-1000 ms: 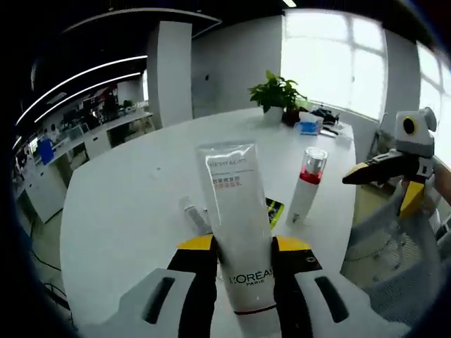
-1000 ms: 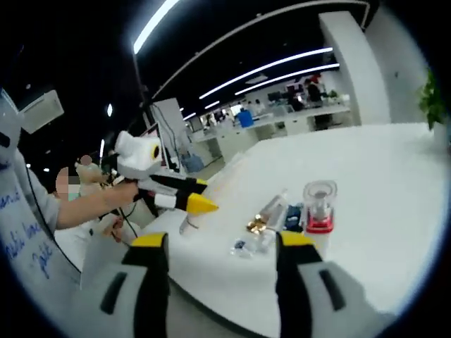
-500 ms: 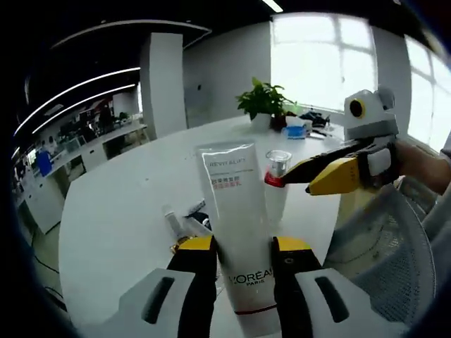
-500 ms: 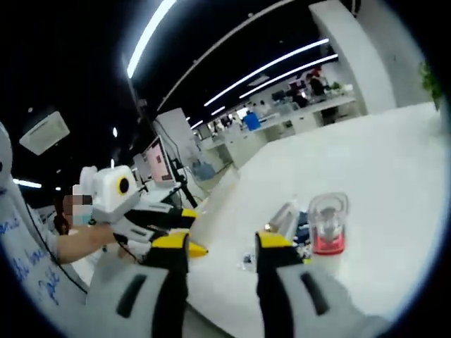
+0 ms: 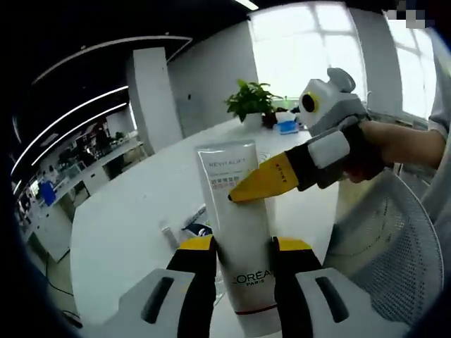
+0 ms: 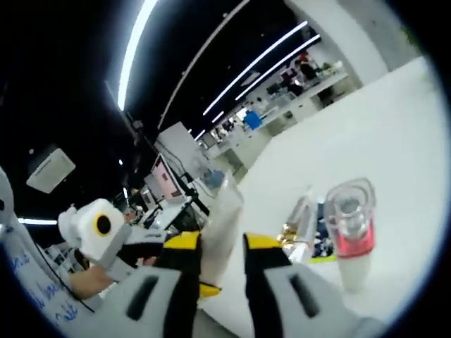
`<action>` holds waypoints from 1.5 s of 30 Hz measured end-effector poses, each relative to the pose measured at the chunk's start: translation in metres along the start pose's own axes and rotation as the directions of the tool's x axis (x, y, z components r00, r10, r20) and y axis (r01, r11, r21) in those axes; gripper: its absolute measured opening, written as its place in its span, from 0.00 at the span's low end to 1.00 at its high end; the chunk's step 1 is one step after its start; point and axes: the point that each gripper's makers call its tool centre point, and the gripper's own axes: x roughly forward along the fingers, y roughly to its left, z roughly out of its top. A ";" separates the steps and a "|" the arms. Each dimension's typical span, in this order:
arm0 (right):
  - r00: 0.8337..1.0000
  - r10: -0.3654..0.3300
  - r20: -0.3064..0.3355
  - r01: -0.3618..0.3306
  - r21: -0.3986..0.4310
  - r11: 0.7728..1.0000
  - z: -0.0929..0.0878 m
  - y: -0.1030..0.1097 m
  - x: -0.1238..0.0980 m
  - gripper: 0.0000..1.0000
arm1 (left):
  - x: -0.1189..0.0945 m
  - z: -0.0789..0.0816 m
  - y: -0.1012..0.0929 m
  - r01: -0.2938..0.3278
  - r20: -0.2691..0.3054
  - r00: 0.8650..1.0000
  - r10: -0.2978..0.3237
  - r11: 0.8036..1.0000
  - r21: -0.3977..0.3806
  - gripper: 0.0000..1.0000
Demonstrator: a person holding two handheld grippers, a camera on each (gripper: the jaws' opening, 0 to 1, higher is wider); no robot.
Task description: Arrange the skincare products in the storage area until every visible bottle or jar stands upright without overlapping.
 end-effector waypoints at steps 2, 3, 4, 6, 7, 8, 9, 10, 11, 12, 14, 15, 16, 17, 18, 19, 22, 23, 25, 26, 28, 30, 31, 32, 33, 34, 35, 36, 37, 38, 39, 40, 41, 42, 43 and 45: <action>1.000 0.006 -0.004 -0.006 0.005 1.000 -0.001 0.001 0.000 0.20 | 0.001 -0.001 -0.002 0.004 -0.002 1.000 -0.004 1.000 -0.002 0.27; 1.000 0.010 0.005 -0.010 0.026 1.000 0.000 0.002 0.000 0.19 | 0.001 0.000 -0.003 0.005 0.000 1.000 -0.005 1.000 -0.004 0.27; 1.000 0.018 0.012 -0.018 0.041 0.999 0.001 0.003 0.000 0.19 | 0.001 0.000 -0.003 0.002 0.004 1.000 -0.002 1.000 -0.002 0.27; 0.999 0.029 0.024 -0.031 0.077 0.997 0.003 0.005 -0.001 0.17 | 0.001 0.001 -0.004 -0.002 0.008 1.000 0.002 1.000 0.006 0.28; 0.999 0.036 0.035 -0.040 0.126 0.991 0.004 0.006 -0.001 0.17 | 0.001 0.001 -0.004 -0.004 0.010 1.000 0.004 1.000 0.016 0.28; 0.999 0.038 0.035 -0.042 0.123 0.992 0.003 0.005 -0.001 0.16 | 0.002 0.001 -0.003 -0.007 0.011 1.000 0.007 1.000 0.025 0.28; 0.999 0.037 0.030 -0.040 0.115 0.993 0.003 0.005 -0.001 0.15 | 0.002 0.001 -0.004 -0.004 0.008 1.000 0.004 0.999 0.038 0.28; 0.999 0.038 0.026 -0.041 0.112 0.993 0.002 0.006 -0.001 0.15 | 0.002 0.000 -0.004 -0.002 0.005 1.000 0.002 0.999 0.043 0.29; 0.999 0.039 0.025 -0.042 0.106 0.993 0.002 0.007 -0.002 0.14 | 0.002 0.000 -0.004 0.000 0.003 1.000 0.000 0.999 0.047 0.29; 0.999 0.040 0.025 -0.042 0.103 0.994 0.002 0.008 -0.002 0.14 | 0.002 0.000 -0.004 0.002 0.004 1.000 -0.002 0.999 0.049 0.29; 0.999 0.037 0.021 -0.039 0.104 0.994 0.002 0.008 -0.002 0.13 | 0.003 0.000 -0.005 0.008 0.004 1.000 -0.008 0.999 0.052 0.30; 0.999 0.038 0.029 -0.040 0.101 0.994 0.003 0.009 -0.003 0.12 | 0.003 0.001 -0.004 0.006 0.010 1.000 -0.006 0.998 0.061 0.30; 0.999 0.037 0.032 -0.040 0.096 0.995 0.004 0.009 -0.003 0.12 | 0.004 0.002 -0.004 0.007 0.018 1.000 -0.008 0.997 0.080 0.30; 0.999 0.034 0.034 -0.037 0.091 0.995 0.004 0.008 -0.003 0.11 | 0.004 0.003 -0.004 0.009 0.018 1.000 -0.010 0.996 0.084 0.31; 0.999 0.033 0.035 -0.036 0.089 0.995 0.005 0.008 -0.004 0.11 | 0.005 0.003 -0.004 0.016 0.018 1.000 -0.017 0.996 0.088 0.31; 0.999 0.029 0.036 -0.032 0.084 0.996 0.005 0.007 -0.004 0.11 | 0.006 0.003 -0.005 0.020 0.020 1.000 -0.022 0.995 0.095 0.31; 0.999 0.033 0.040 -0.036 0.081 0.996 0.007 0.006 -0.005 0.10 | 0.006 0.006 -0.004 0.042 0.031 0.999 -0.045 0.994 0.104 0.32; 0.998 0.037 0.041 -0.041 0.082 0.996 0.009 0.007 -0.005 0.10 | 0.006 0.007 -0.004 0.049 0.035 0.998 -0.053 0.993 0.107 0.32; 0.998 0.048 0.038 -0.051 0.083 0.995 0.012 0.007 -0.006 0.10 | 0.005 0.009 -0.005 0.070 0.040 0.996 -0.074 0.992 0.106 0.32; 0.998 0.051 0.042 -0.055 0.075 0.996 0.015 0.007 -0.007 0.10 | 0.005 0.008 -0.005 0.086 0.032 0.995 -0.090 0.989 0.117 0.32; 0.996 0.060 0.059 -0.064 0.061 0.996 0.023 0.007 -0.009 0.10 | 0.005 0.000 -0.005 0.110 -0.002 0.994 -0.110 0.984 0.137 0.32; 0.996 0.067 0.062 -0.070 0.045 0.997 0.030 0.006 -0.010 0.09 | 0.004 -0.006 -0.004 0.126 -0.025 0.992 -0.124 0.984 0.127 0.32; 0.996 0.070 0.058 -0.071 0.024 0.997 0.032 0.006 -0.011 0.09 | 0.003 -0.007 -0.004 0.142 -0.024 0.990 -0.141 0.985 0.097 0.31; 0.996 0.071 0.049 -0.071 0.001 0.997 0.033 0.006 -0.012 0.09 | 0.002 -0.008 -0.006 0.163 -0.021 0.987 -0.161 0.984 0.069 0.31; 0.997 0.075 0.030 -0.073 -0.049 0.996 0.033 0.005 -0.013 0.09 | 0.001 -0.010 -0.006 0.185 -0.026 0.983 -0.184 0.982 0.034 0.31; 0.996 0.087 0.023 -0.085 -0.086 0.993 0.034 0.007 -0.013 0.09 | 0.001 -0.009 -0.003 0.183 -0.022 0.983 -0.183 0.982 0.041 0.31; 0.994 0.109 0.020 -0.106 -0.125 0.986 0.036 0.011 -0.014 0.09 | 0.000 -0.009 -0.003 0.200 -0.022 0.980 -0.200 0.979 0.043 0.31; 0.993 0.117 0.007 -0.115 -0.136 0.984 0.036 0.012 -0.015 0.09 | 0.000 -0.010 -0.003 0.206 -0.026 0.978 -0.205 0.978 0.042 0.31; 0.991 0.132 -0.025 -0.134 -0.175 0.975 0.034 0.015 -0.016 0.09 | 0.000 -0.009 0.000 0.209 -0.025 0.978 -0.208 0.977 0.037 0.31; 0.990 0.139 -0.033 -0.143 -0.193 0.971 0.034 0.016 -0.016 0.09 | 0.000 -0.009 -0.001 0.225 -0.022 0.974 -0.224 0.974 0.034 0.31; 0.988 0.145 -0.057 -0.154 -0.238 0.959 0.033 0.017 -0.016 0.09 | 0.000 -0.007 -0.001 0.237 -0.011 0.971 -0.237 0.971 0.021 0.30; 0.985 0.151 -0.084 -0.168 -0.270 0.948 0.030 0.018 -0.016 0.09 | 0.000 -0.005 0.001 0.244 -0.001 0.970 -0.244 0.970 -0.010 0.29; 0.981 0.157 -0.111 -0.184 -0.310 0.933 0.027 0.019 -0.015 0.09 | 0.001 -0.004 0.001 0.251 0.002 0.968 -0.251 0.968 -0.023 0.28; 0.979 0.159 -0.127 -0.192 -0.325 0.926 0.026 0.019 -0.015 0.09 | 0.001 -0.003 0.002 0.259 0.003 0.966 -0.259 0.965 -0.031 0.28; 0.971 0.187 -0.151 -0.230 -0.363 0.903 0.023 0.023 -0.014 0.09 | 0.002 -0.003 0.002 0.269 0.005 0.963 -0.269 0.962 -0.036 0.28; 0.963 0.204 -0.176 -0.257 -0.369 0.893 0.020 0.026 -0.014 0.10 | 0.004 -0.003 -0.001 0.298 -0.005 0.954 -0.298 0.954 -0.022 0.26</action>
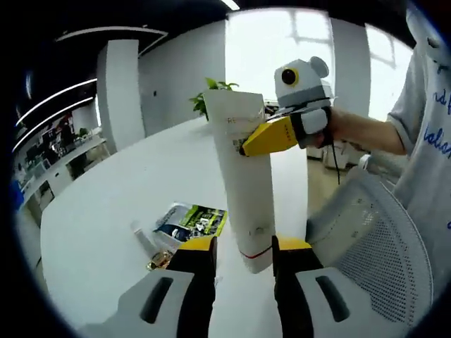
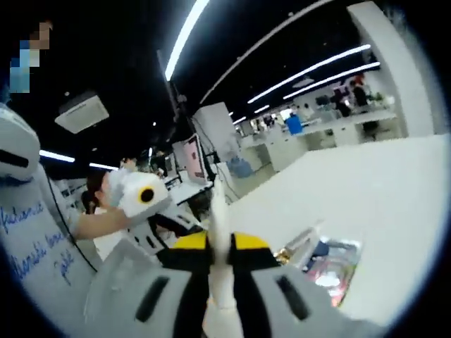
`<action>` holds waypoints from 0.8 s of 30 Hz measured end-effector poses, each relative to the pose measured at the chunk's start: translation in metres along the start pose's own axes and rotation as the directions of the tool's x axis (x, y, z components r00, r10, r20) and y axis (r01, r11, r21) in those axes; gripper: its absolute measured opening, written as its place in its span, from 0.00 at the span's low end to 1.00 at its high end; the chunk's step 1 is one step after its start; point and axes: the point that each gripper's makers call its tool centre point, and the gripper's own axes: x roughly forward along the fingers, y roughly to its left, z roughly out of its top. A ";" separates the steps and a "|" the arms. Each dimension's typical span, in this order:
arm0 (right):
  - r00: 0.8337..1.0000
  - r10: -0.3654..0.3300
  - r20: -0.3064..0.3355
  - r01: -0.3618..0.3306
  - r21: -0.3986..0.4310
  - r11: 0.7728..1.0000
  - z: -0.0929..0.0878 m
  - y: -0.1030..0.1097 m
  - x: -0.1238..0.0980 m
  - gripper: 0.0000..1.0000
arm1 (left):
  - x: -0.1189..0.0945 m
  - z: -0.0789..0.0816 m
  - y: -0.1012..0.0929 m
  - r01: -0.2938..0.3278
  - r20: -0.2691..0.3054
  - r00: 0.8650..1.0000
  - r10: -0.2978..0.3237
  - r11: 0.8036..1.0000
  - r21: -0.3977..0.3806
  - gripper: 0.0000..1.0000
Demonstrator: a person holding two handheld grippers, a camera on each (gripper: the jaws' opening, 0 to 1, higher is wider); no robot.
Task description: Arrange the skincare products in the storage area until every visible bottle or jar stands upright without overlapping.
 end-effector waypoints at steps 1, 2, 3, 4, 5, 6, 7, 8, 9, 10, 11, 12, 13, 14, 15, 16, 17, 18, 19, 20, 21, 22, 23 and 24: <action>0.999 0.034 -0.015 -0.034 -0.041 0.999 -0.001 0.004 0.001 0.10 | 0.001 0.000 -0.001 0.008 -0.004 1.000 -0.008 1.000 0.013 0.25; 0.999 0.041 -0.029 -0.043 -0.055 0.998 -0.002 0.005 0.002 0.10 | 0.002 0.002 -0.002 0.016 0.004 1.000 -0.016 0.999 0.042 0.24; 0.996 0.074 -0.057 -0.080 -0.114 0.990 -0.004 0.010 0.003 0.10 | 0.003 0.002 -0.003 0.020 0.005 1.000 -0.020 0.999 0.033 0.22; 0.994 0.087 -0.072 -0.097 -0.144 0.985 -0.006 0.011 0.004 0.10 | 0.005 0.003 -0.005 0.038 0.007 0.999 -0.038 0.999 0.019 0.22; 0.989 0.116 -0.094 -0.131 -0.166 0.977 -0.009 0.015 0.005 0.10 | 0.006 0.005 -0.006 0.048 0.017 0.999 -0.048 0.999 0.006 0.22; 0.986 0.130 -0.107 -0.146 -0.169 0.975 -0.011 0.017 0.005 0.10 | 0.007 0.006 -0.007 0.061 0.025 0.998 -0.061 0.998 0.004 0.22; 0.983 0.144 -0.113 -0.162 -0.170 0.972 -0.012 0.019 0.005 0.10 | 0.007 0.007 -0.008 0.066 0.029 0.997 -0.066 0.998 0.005 0.22; 0.981 0.154 -0.114 -0.173 -0.180 0.968 -0.013 0.020 0.005 0.10 | 0.009 0.007 -0.010 0.080 0.029 0.996 -0.081 0.997 0.004 0.23; 0.979 0.165 -0.121 -0.186 -0.188 0.964 -0.014 0.021 0.006 0.10 | 0.009 0.007 -0.011 0.084 0.030 0.996 -0.084 0.996 0.007 0.22; 0.974 0.185 -0.128 -0.209 -0.211 0.955 -0.015 0.023 0.005 0.10 | 0.011 0.007 -0.012 0.095 0.027 0.995 -0.095 0.995 0.003 0.22; 0.974 0.187 -0.130 -0.212 -0.216 0.953 -0.016 0.023 0.006 0.10 | 0.012 0.006 -0.013 0.099 0.025 0.995 -0.099 0.995 0.001 0.21; 0.973 0.190 -0.134 -0.215 -0.214 0.953 -0.017 0.023 0.006 0.10 | 0.013 0.005 -0.015 0.108 0.023 0.994 -0.108 0.994 0.005 0.20; 0.968 0.205 -0.145 -0.234 -0.226 0.945 -0.019 0.024 0.006 0.10 | 0.014 0.004 -0.016 0.114 0.020 0.993 -0.114 0.993 0.008 0.20; 0.965 0.216 -0.149 -0.247 -0.233 0.941 -0.020 0.024 0.005 0.10 | 0.015 0.003 -0.018 0.122 0.018 0.992 -0.123 0.992 0.010 0.18; 0.962 0.231 -0.148 -0.261 -0.236 0.936 -0.021 0.024 0.005 0.10 | 0.015 0.003 -0.019 0.127 0.020 0.992 -0.127 0.992 0.012 0.17; 0.959 0.239 -0.154 -0.270 -0.229 0.935 -0.022 0.024 0.005 0.10 | 0.016 0.003 -0.020 0.131 0.022 0.991 -0.132 0.991 0.017 0.17; 0.954 0.255 -0.157 -0.285 -0.223 0.932 -0.023 0.024 0.004 0.10 | 0.017 0.003 -0.021 0.140 0.023 0.990 -0.141 0.990 0.022 0.17; 0.952 0.262 -0.156 -0.292 -0.223 0.930 -0.024 0.023 0.004 0.10 | 0.017 0.002 -0.022 0.147 0.023 0.989 -0.148 0.989 0.028 0.17; 0.949 0.275 -0.154 -0.304 -0.226 0.925 -0.025 0.023 0.003 0.10 | 0.018 0.002 -0.022 0.149 0.023 0.988 -0.149 0.988 0.030 0.17; 0.948 0.281 -0.153 -0.310 -0.228 0.923 -0.025 0.023 0.003 0.10 | 0.018 0.001 -0.022 0.150 0.025 0.988 -0.151 0.988 0.031 0.17; 0.946 0.284 -0.154 -0.313 -0.224 0.923 -0.025 0.021 0.003 0.10 | 0.019 0.001 -0.022 0.151 0.026 0.988 -0.152 0.988 0.031 0.17; 0.946 0.286 -0.155 -0.315 -0.216 0.924 -0.025 0.020 0.003 0.10 | 0.020 0.000 -0.021 0.151 0.026 0.988 -0.152 0.988 0.031 0.16; 0.944 0.289 -0.158 -0.318 -0.214 0.924 -0.027 0.019 0.003 0.10 | 0.021 -0.001 -0.021 0.149 0.029 0.988 -0.150 0.988 0.027 0.16; 0.943 0.290 -0.161 -0.320 -0.215 0.923 -0.027 0.018 0.004 0.11 | 0.022 -0.001 -0.020 0.147 0.030 0.989 -0.148 0.989 0.024 0.16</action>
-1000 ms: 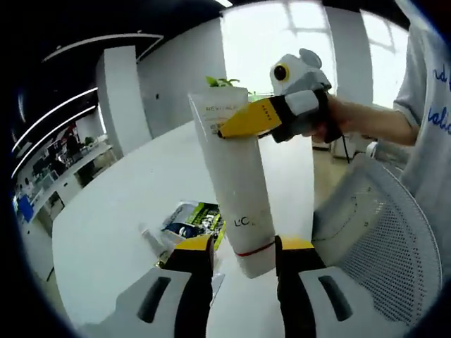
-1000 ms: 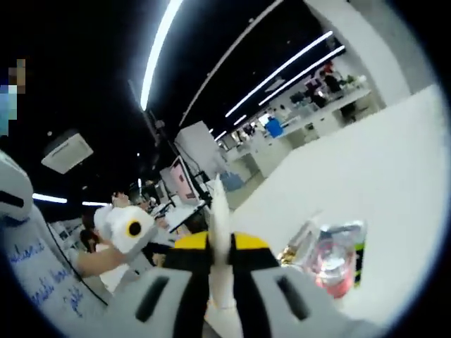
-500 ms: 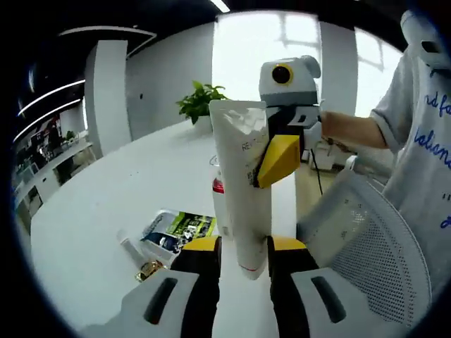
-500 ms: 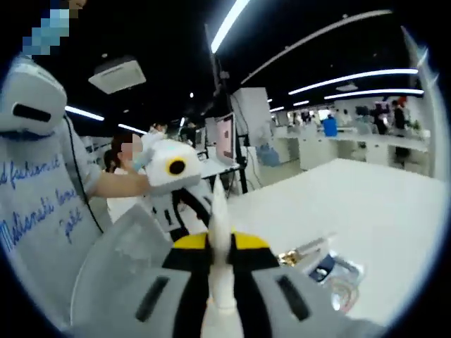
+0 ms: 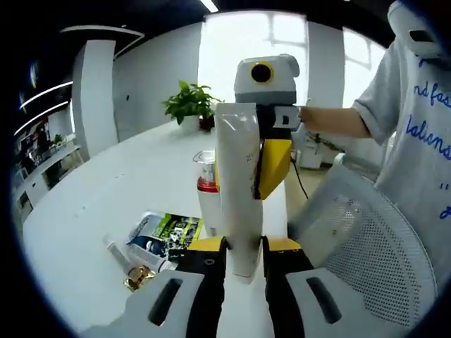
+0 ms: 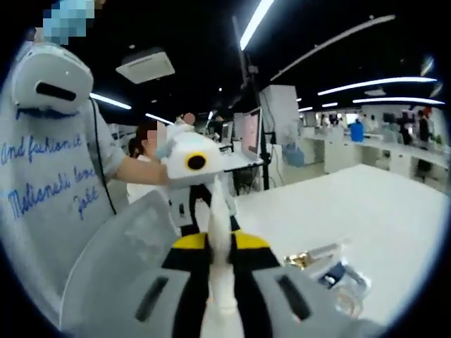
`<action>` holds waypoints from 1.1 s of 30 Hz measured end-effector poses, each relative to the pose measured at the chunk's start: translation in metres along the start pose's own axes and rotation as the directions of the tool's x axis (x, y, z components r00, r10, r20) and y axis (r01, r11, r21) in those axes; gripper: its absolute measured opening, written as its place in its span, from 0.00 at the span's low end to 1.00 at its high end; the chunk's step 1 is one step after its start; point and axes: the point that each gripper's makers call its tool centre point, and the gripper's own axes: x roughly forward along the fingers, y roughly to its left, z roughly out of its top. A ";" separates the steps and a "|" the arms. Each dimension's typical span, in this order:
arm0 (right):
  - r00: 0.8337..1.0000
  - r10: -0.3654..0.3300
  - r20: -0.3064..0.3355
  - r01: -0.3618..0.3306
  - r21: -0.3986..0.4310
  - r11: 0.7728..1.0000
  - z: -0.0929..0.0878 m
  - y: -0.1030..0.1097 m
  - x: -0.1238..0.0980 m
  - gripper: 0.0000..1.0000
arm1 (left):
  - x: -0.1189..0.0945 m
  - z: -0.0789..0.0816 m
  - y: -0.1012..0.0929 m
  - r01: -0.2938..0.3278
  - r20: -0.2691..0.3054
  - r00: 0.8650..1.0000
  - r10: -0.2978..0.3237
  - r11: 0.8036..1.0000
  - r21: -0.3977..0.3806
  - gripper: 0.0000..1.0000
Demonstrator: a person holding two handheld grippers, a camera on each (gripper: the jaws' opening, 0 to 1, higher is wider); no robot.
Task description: Arrange the skincare products in the storage area until every visible bottle or jar stands upright without overlapping.
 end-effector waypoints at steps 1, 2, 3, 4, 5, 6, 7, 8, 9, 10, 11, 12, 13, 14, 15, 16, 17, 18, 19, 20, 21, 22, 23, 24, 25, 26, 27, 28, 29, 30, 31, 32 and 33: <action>1.000 0.000 -0.005 0.000 -0.002 1.000 -0.001 -0.001 0.000 0.11 | 0.001 -0.001 0.001 -0.003 0.002 1.000 0.003 1.000 -0.006 0.15; 1.000 0.002 -0.010 -0.002 -0.005 1.000 -0.002 0.000 0.000 0.11 | 0.002 -0.002 0.001 -0.002 0.000 1.000 0.002 1.000 -0.017 0.15; 1.000 0.002 -0.014 -0.002 -0.009 1.000 -0.003 -0.001 0.000 0.11 | 0.003 -0.003 0.001 -0.001 -0.003 1.000 0.001 1.000 -0.021 0.14; 1.000 0.000 -0.021 0.000 -0.018 1.000 -0.004 -0.001 0.001 0.12 | 0.004 -0.003 0.001 -0.007 -0.003 1.000 0.007 1.000 -0.013 0.14; 1.000 -0.002 -0.024 0.002 -0.024 1.000 -0.005 -0.002 0.000 0.12 | 0.005 -0.004 0.003 -0.020 -0.002 1.000 0.020 1.000 0.003 0.14; 1.000 -0.006 -0.029 0.005 -0.028 1.000 -0.006 -0.003 0.000 0.12 | 0.006 -0.004 0.003 -0.020 -0.001 1.000 0.020 1.000 0.002 0.13; 0.999 -0.008 -0.034 0.007 -0.027 1.000 -0.007 -0.004 0.000 0.12 | 0.006 -0.005 0.003 -0.022 0.000 1.000 0.022 1.000 -0.007 0.13; 0.999 -0.009 -0.039 0.008 -0.031 0.999 -0.007 -0.004 0.000 0.13 | 0.007 -0.005 0.003 -0.020 0.001 1.000 0.020 1.000 -0.017 0.12; 0.999 -0.010 -0.045 0.008 -0.035 0.999 -0.008 -0.005 0.000 0.13 | 0.007 -0.006 0.003 -0.019 0.004 1.000 0.019 1.000 -0.014 0.12; 0.998 -0.011 -0.055 0.008 -0.041 0.999 -0.009 -0.005 0.000 0.14 | 0.008 -0.006 0.003 -0.022 0.006 1.000 0.022 1.000 -0.010 0.11; 0.998 -0.013 -0.062 0.009 -0.050 0.999 -0.010 -0.006 -0.001 0.14 | 0.009 -0.006 0.004 -0.025 0.006 1.000 0.025 1.000 -0.003 0.11; 0.997 -0.015 -0.070 0.011 -0.054 0.998 -0.011 -0.006 -0.001 0.14 | 0.009 -0.006 0.004 -0.028 0.005 1.000 0.028 1.000 0.000 0.11; 0.997 -0.016 -0.074 0.012 -0.056 0.998 -0.011 -0.006 -0.001 0.14 | 0.010 -0.006 0.004 -0.029 0.006 1.000 0.029 1.000 0.000 0.10; 0.997 -0.018 -0.075 0.014 -0.060 0.998 -0.010 -0.007 -0.001 0.15 | 0.010 -0.005 0.004 -0.024 0.015 1.000 0.024 1.000 -0.016 0.10; 0.997 -0.021 -0.077 0.016 -0.062 0.998 -0.010 -0.008 -0.001 0.15 | 0.011 -0.005 0.004 -0.017 0.022 1.000 0.018 0.999 -0.032 0.10; 0.996 -0.021 -0.084 0.016 -0.063 0.998 -0.010 -0.009 -0.002 0.15 | 0.012 -0.004 0.003 -0.006 0.032 0.999 0.008 0.999 -0.051 0.10; 0.996 -0.025 -0.088 0.019 -0.064 0.998 -0.010 -0.011 -0.002 0.16 | 0.012 -0.005 0.005 -0.012 0.031 0.999 0.014 0.999 -0.045 0.10; 0.994 -0.024 -0.106 0.018 -0.060 0.998 -0.011 -0.012 -0.003 0.16 | 0.013 -0.005 0.005 -0.015 0.031 0.999 0.016 0.999 -0.038 0.09; 0.993 -0.024 -0.116 0.016 -0.070 0.997 -0.012 -0.012 -0.003 0.16 | 0.013 -0.005 0.005 -0.016 0.027 0.999 0.017 0.999 -0.030 0.09; 0.991 -0.023 -0.132 0.013 -0.078 0.997 -0.013 -0.013 -0.003 0.16 | 0.015 -0.005 0.006 -0.015 0.023 1.000 0.016 1.000 -0.025 0.09; 0.990 -0.024 -0.138 0.014 -0.080 0.997 -0.013 -0.014 -0.003 0.16 | 0.015 -0.005 0.006 -0.014 0.023 1.000 0.015 1.000 -0.025 0.09; 0.989 -0.028 -0.142 0.016 -0.086 0.996 -0.013 -0.014 -0.003 0.16 | 0.015 -0.005 0.007 -0.015 0.026 1.000 0.016 1.000 -0.027 0.09; 0.989 -0.030 -0.146 0.018 -0.087 0.996 -0.012 -0.015 -0.003 0.16 | 0.015 -0.004 0.008 -0.017 0.029 0.999 0.018 0.999 -0.031 0.09; 0.988 -0.031 -0.149 0.018 -0.087 0.996 -0.011 -0.016 -0.004 0.16 | 0.015 -0.003 0.009 -0.018 0.033 0.999 0.019 0.999 -0.030 0.09; 0.987 -0.032 -0.158 0.019 -0.088 0.996 -0.012 -0.018 -0.004 0.16 | 0.016 -0.003 0.009 -0.019 0.034 0.999 0.020 0.999 -0.030 0.09; 0.986 -0.033 -0.165 0.018 -0.090 0.996 -0.012 -0.018 -0.004 0.16 | 0.016 -0.003 0.010 -0.019 0.035 0.999 0.020 0.999 -0.030 0.09; 0.984 -0.031 -0.174 0.015 -0.092 0.996 -0.012 -0.018 -0.004 0.16 | 0.017 -0.003 0.011 -0.018 0.036 0.999 0.019 0.999 -0.031 0.09; 0.983 -0.034 -0.183 0.016 -0.096 0.995 -0.013 -0.019 -0.004 0.16 | 0.017 -0.003 0.011 -0.017 0.037 0.999 0.018 0.999 -0.031 0.09; 0.981 -0.034 -0.193 0.015 -0.099 0.995 -0.013 -0.019 -0.003 0.16 | 0.018 -0.003 0.011 -0.017 0.036 0.999 0.018 0.999 -0.029 0.09; 0.979 -0.036 -0.200 0.016 -0.100 0.995 -0.013 -0.019 -0.004 0.16 | 0.018 -0.002 0.012 -0.018 0.037 0.999 0.019 0.999 -0.028 0.09; 0.978 -0.038 -0.206 0.017 -0.102 0.995 -0.013 -0.021 -0.004 0.16 | 0.018 -0.002 0.013 -0.017 0.042 0.999 0.018 0.999 -0.031 0.09; 0.977 -0.040 -0.210 0.018 -0.102 0.995 -0.013 -0.022 -0.004 0.17 | 0.018 -0.001 0.013 -0.016 0.045 0.999 0.018 0.999 -0.035 0.09; 0.975 -0.039 -0.219 0.017 -0.103 0.994 -0.013 -0.023 -0.005 0.17 | 0.018 0.000 0.014 -0.018 0.047 0.999 0.019 0.999 -0.034 0.09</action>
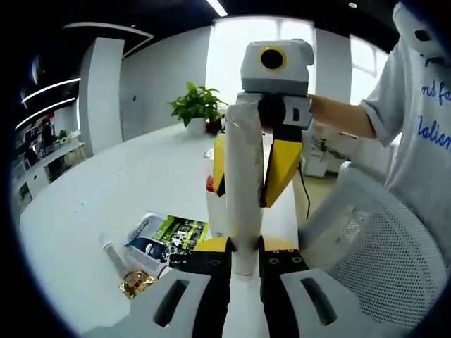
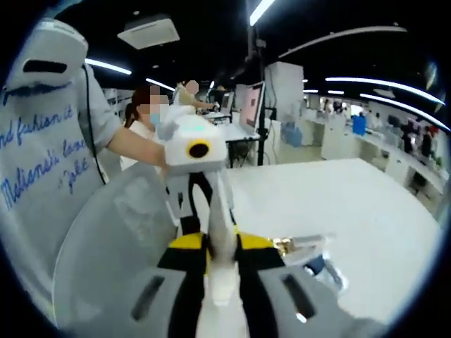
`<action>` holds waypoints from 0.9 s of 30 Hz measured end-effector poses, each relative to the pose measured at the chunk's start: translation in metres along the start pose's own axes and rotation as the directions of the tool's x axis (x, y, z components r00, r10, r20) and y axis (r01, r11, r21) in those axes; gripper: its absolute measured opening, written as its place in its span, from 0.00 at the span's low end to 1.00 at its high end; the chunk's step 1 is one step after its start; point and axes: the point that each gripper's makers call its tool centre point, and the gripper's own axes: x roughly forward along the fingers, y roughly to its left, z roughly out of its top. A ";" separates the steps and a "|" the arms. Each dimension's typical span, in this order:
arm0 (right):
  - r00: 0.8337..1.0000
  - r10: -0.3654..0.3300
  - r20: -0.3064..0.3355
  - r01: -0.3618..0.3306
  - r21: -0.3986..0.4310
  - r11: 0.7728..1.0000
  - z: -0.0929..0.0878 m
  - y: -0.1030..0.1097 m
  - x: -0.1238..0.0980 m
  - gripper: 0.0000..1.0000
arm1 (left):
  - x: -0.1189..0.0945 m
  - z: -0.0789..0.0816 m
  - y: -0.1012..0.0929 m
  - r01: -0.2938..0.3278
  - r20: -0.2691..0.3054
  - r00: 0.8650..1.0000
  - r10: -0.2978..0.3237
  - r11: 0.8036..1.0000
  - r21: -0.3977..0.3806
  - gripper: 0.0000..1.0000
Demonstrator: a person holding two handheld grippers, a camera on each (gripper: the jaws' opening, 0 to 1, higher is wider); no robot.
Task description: Arrange the skincare products in the storage area until every visible bottle or jar stands upright without overlapping.
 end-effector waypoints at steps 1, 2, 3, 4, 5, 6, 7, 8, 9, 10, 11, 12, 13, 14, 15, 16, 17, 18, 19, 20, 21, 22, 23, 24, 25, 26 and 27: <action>1.000 0.002 -0.011 -0.002 -0.004 1.000 0.000 0.000 0.000 0.17 | 0.000 0.000 0.000 -0.001 0.001 1.000 0.001 1.000 0.005 0.09; 1.000 0.004 -0.026 -0.005 -0.009 1.000 -0.001 0.000 0.000 0.17 | 0.000 0.001 0.001 -0.002 0.000 1.000 0.002 1.000 0.010 0.09; 0.999 0.009 -0.047 -0.010 -0.019 1.000 -0.003 0.000 -0.001 0.17 | 0.001 0.001 0.001 -0.002 0.000 1.000 0.002 1.000 0.009 0.09; 0.998 0.011 -0.064 -0.013 -0.025 1.000 -0.004 -0.002 -0.001 0.17 | 0.001 0.001 0.002 -0.001 0.002 1.000 0.001 1.000 0.006 0.09; 0.998 0.011 -0.069 -0.013 -0.030 0.999 -0.003 -0.002 0.000 0.17 | 0.001 0.002 0.002 -0.003 0.005 1.000 0.003 1.000 0.005 0.09; 0.997 0.012 -0.070 -0.015 -0.030 0.999 -0.002 -0.002 -0.001 0.17 | 0.001 0.002 0.003 -0.005 0.007 1.000 0.005 1.000 0.004 0.09; 0.997 0.017 -0.079 -0.019 -0.027 0.999 -0.003 -0.003 -0.002 0.17 | 0.001 0.002 0.004 -0.007 0.009 1.000 0.007 1.000 0.004 0.09; 0.996 0.016 -0.085 -0.019 -0.030 0.999 -0.003 -0.003 -0.002 0.17 | 0.001 0.002 0.004 -0.009 0.010 1.000 0.009 1.000 0.005 0.09; 0.996 0.015 -0.090 -0.018 -0.034 0.999 -0.003 -0.004 -0.003 0.17 | 0.000 0.003 0.005 -0.011 0.011 1.000 0.011 1.000 0.002 0.09; 0.995 0.016 -0.095 -0.020 -0.036 0.999 -0.003 -0.004 -0.003 0.18 | 0.000 0.003 0.006 -0.013 0.014 1.000 0.013 1.000 0.001 0.09; 0.994 0.019 -0.105 -0.023 -0.039 0.999 -0.003 -0.004 -0.004 0.18 | 0.000 0.003 0.006 -0.014 0.016 1.000 0.014 1.000 0.000 0.09; 0.993 0.020 -0.112 -0.025 -0.042 0.999 -0.003 -0.004 -0.004 0.18 | 0.000 0.003 0.007 -0.015 0.015 1.000 0.015 1.000 0.002 0.09; 0.991 0.026 -0.131 -0.033 -0.051 0.998 -0.003 -0.003 -0.005 0.19 | 0.000 0.003 0.007 -0.017 0.009 1.000 0.017 1.000 0.010 0.09; 0.989 0.030 -0.143 -0.038 -0.058 0.998 -0.004 -0.003 -0.005 0.19 | 0.000 0.002 0.008 -0.018 0.003 1.000 0.018 1.000 0.014 0.09; 0.986 0.036 -0.160 -0.047 -0.066 0.997 -0.004 -0.002 -0.006 0.19 | 0.001 0.001 0.008 -0.020 -0.006 1.000 0.020 1.000 0.020 0.09; 0.985 0.040 -0.167 -0.052 -0.068 0.996 -0.003 -0.002 -0.007 0.18 | 0.002 0.000 0.008 -0.019 -0.008 1.000 0.019 1.000 0.020 0.09; 0.984 0.047 -0.172 -0.059 -0.063 0.996 -0.001 -0.004 -0.008 0.18 | 0.002 0.000 0.007 -0.016 -0.010 1.000 0.016 1.000 0.022 0.09; 0.982 0.053 -0.183 -0.065 -0.061 0.996 0.000 -0.005 -0.009 0.18 | 0.003 0.000 0.006 -0.013 -0.011 1.000 0.013 1.000 0.023 0.09; 0.978 0.059 -0.201 -0.073 -0.065 0.995 -0.001 -0.007 -0.010 0.17 | 0.003 0.000 0.006 -0.012 -0.011 1.000 0.013 1.000 0.025 0.09; 0.971 0.066 -0.231 -0.085 -0.074 0.994 -0.003 -0.008 -0.012 0.17 | 0.004 0.000 0.006 -0.012 -0.013 1.000 0.013 1.000 0.027 0.09; 0.960 0.079 -0.270 -0.105 -0.083 0.991 -0.005 -0.009 -0.014 0.17 | 0.005 0.000 0.007 -0.015 -0.016 1.000 0.015 0.999 0.029 0.09; 0.952 0.091 -0.293 -0.119 -0.081 0.990 -0.005 -0.009 -0.015 0.18 | 0.006 0.000 0.008 -0.015 -0.018 1.000 0.016 0.999 0.029 0.09; 0.941 0.100 -0.325 -0.134 -0.083 0.988 -0.005 -0.007 -0.014 0.19 | 0.006 0.000 0.008 -0.015 -0.020 1.000 0.016 0.999 0.031 0.09; 0.936 0.102 -0.338 -0.140 -0.089 0.986 -0.004 -0.008 -0.013 0.21 | 0.007 0.000 0.008 -0.016 -0.021 1.000 0.016 0.999 0.032 0.09; 0.927 0.105 -0.361 -0.146 -0.089 0.985 -0.004 -0.008 -0.014 0.22 | 0.007 0.000 0.008 -0.016 -0.024 1.000 0.016 0.999 0.033 0.09; 0.919 0.107 -0.379 -0.152 -0.092 0.984 -0.002 -0.009 -0.015 0.21 | 0.008 0.000 0.008 -0.015 -0.025 1.000 0.016 0.999 0.036 0.09; 0.914 0.107 -0.392 -0.156 -0.096 0.983 0.000 -0.010 -0.016 0.20 | 0.008 0.000 0.008 -0.015 -0.025 1.000 0.016 0.999 0.038 0.09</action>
